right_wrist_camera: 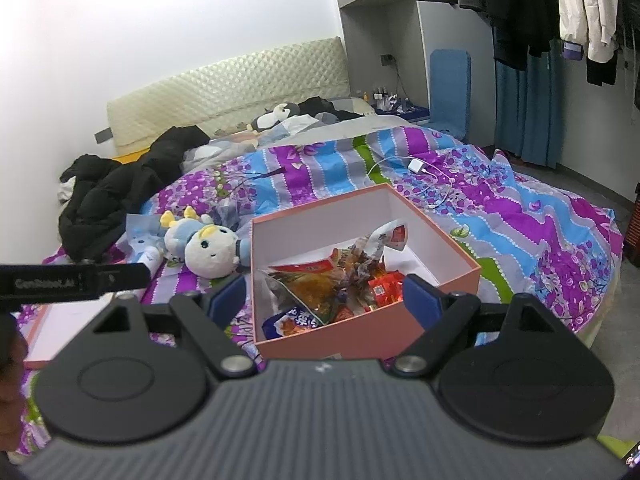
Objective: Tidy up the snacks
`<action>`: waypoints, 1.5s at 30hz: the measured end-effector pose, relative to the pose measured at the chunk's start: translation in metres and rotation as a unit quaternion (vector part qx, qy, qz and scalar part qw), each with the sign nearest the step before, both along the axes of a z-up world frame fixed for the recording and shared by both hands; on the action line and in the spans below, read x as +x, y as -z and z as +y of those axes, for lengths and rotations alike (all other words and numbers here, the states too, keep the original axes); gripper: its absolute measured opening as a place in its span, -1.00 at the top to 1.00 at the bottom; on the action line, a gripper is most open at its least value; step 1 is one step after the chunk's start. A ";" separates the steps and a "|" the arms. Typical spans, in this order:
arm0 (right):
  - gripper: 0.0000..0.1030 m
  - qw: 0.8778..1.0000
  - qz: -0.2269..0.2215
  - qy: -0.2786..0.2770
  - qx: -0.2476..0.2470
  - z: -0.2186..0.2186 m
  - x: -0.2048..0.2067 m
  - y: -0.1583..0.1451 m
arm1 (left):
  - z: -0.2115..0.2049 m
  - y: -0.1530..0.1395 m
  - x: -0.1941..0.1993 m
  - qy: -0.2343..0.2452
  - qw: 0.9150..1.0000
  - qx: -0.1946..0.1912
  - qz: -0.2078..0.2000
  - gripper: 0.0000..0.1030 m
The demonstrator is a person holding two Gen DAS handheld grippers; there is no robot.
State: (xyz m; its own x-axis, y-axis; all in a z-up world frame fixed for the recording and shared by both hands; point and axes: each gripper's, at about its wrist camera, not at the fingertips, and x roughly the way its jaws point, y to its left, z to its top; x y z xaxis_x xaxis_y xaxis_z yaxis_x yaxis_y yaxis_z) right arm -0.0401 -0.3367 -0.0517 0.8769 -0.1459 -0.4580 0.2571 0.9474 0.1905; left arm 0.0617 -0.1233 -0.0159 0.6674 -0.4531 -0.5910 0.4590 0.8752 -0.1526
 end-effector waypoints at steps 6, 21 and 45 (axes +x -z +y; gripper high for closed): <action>-0.68 1.000 0.000 0.005 0.000 -0.002 0.000 0.000 | 0.000 -0.001 0.005 -0.007 1.000 0.002 -0.001 -0.71; -0.68 1.000 -0.002 0.015 0.000 -0.005 0.002 0.001 | -0.003 -0.003 0.011 -0.018 1.000 0.014 0.013 -0.80; -0.68 1.000 -0.003 0.019 -0.003 -0.004 0.002 0.001 | 0.000 -0.005 0.009 -0.021 1.000 0.013 0.009 -0.80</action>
